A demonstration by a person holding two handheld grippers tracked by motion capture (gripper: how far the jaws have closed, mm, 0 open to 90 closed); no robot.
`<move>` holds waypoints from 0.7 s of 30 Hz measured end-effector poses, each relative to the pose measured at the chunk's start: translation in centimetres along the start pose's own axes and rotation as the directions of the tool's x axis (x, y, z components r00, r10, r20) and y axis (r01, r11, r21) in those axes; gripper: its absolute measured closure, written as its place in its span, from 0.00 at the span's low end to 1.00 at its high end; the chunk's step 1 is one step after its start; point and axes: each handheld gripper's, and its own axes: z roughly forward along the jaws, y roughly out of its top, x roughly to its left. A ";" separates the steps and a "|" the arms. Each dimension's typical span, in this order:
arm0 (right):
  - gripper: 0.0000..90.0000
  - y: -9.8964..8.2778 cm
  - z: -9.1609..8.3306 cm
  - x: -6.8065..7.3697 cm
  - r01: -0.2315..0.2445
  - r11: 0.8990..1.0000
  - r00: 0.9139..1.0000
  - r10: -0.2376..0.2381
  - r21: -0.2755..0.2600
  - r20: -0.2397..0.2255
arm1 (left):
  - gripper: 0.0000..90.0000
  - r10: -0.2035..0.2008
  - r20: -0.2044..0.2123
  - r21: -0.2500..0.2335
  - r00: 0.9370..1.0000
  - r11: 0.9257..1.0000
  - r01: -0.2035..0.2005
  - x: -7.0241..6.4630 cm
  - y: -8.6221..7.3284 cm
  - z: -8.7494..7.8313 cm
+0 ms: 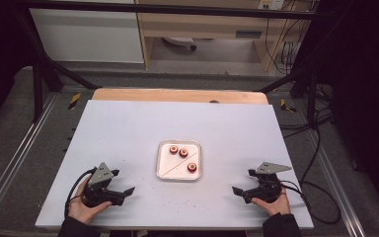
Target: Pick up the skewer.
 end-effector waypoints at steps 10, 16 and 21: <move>0.01 0.0 0.1 0.0 -0.002 1.000 1.000 0.002 0.008 0.002 | 0.14 0.001 0.000 0.007 1.000 1.000 -0.001 -0.2 0.5 -0.1; 0.01 0.0 0.1 0.1 -0.004 1.000 1.000 0.004 0.015 0.005 | 0.14 0.001 0.000 0.010 1.000 1.000 -0.001 -0.6 1.0 0.0; 0.01 0.0 0.2 0.1 -0.004 1.000 1.000 0.004 0.014 0.003 | 0.14 0.006 0.003 0.017 1.000 1.000 -0.006 -0.9 1.4 0.1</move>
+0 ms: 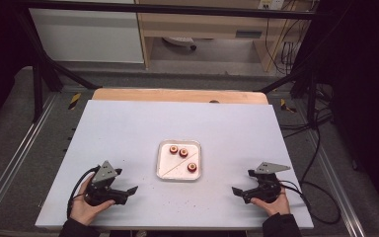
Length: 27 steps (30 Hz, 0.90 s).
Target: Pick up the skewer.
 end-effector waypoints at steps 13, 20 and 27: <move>0.01 0.0 0.0 0.0 0.002 1.000 1.000 -0.002 0.005 -0.001 | 0.14 0.022 0.004 0.027 1.000 0.999 -0.022 -1.1 1.8 0.8; 0.01 0.1 0.1 0.0 0.007 1.000 1.000 -0.007 0.008 -0.002 | 0.14 0.044 0.009 0.029 0.999 0.999 -0.044 -1.8 3.5 1.4; 0.01 0.1 0.1 0.1 0.002 1.000 1.000 -0.001 0.012 -0.001 | 0.14 0.064 0.013 0.046 0.998 0.997 -0.064 -2.7 5.1 2.5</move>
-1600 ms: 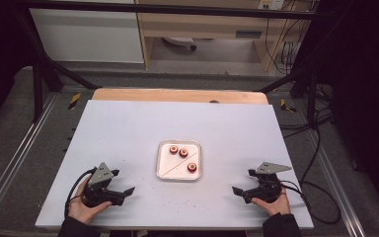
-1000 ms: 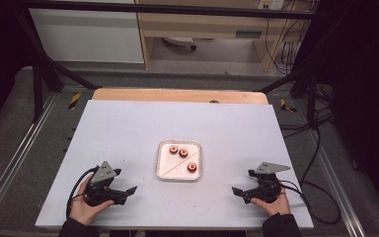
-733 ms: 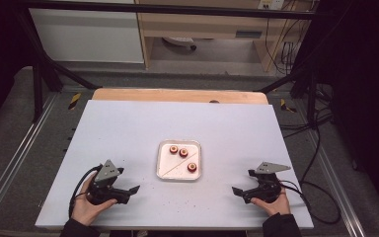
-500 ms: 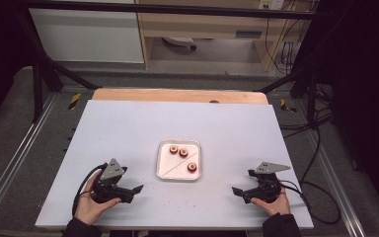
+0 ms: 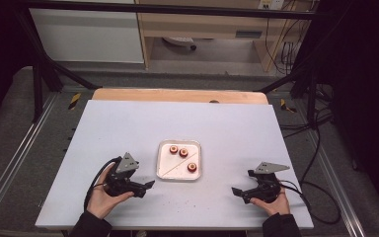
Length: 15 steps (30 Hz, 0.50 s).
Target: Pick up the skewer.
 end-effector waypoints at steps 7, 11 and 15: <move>0.01 0.0 0.0 0.0 0.000 1.000 1.000 0.000 0.004 -0.003 | 0.14 0.000 -0.007 0.027 1.000 1.000 0.000 -0.3 1.2 1.2; 0.01 0.0 0.0 0.0 0.000 1.000 1.000 0.000 0.004 -0.003 | 0.16 0.008 -0.007 0.042 1.000 0.999 -0.008 -0.6 2.2 1.9; 0.01 0.0 0.1 0.0 0.001 1.000 1.000 -0.001 0.008 -0.004 | 0.18 0.021 -0.015 0.069 1.000 0.997 -0.019 -0.9 3.3 2.9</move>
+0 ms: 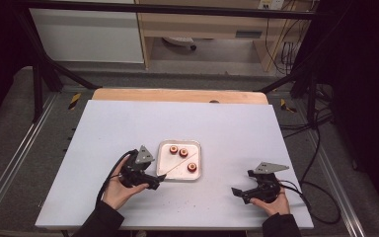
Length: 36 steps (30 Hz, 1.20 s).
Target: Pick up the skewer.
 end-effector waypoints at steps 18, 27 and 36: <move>0.01 0.0 0.1 0.0 0.001 1.000 1.000 -0.001 0.001 -0.006 | 0.62 -0.004 0.014 0.103 1.000 0.995 0.003 -0.8 2.2 4.5; 0.01 0.0 0.1 0.0 0.001 1.000 1.000 0.000 0.001 -0.008 | 0.82 0.004 0.030 0.121 1.000 0.993 -0.007 -0.9 2.2 5.4; 0.01 0.0 0.1 0.0 -0.002 1.000 1.000 0.002 0.001 -0.011 | 0.93 0.030 0.033 0.120 0.999 0.992 -0.033 -1.2 2.1 5.7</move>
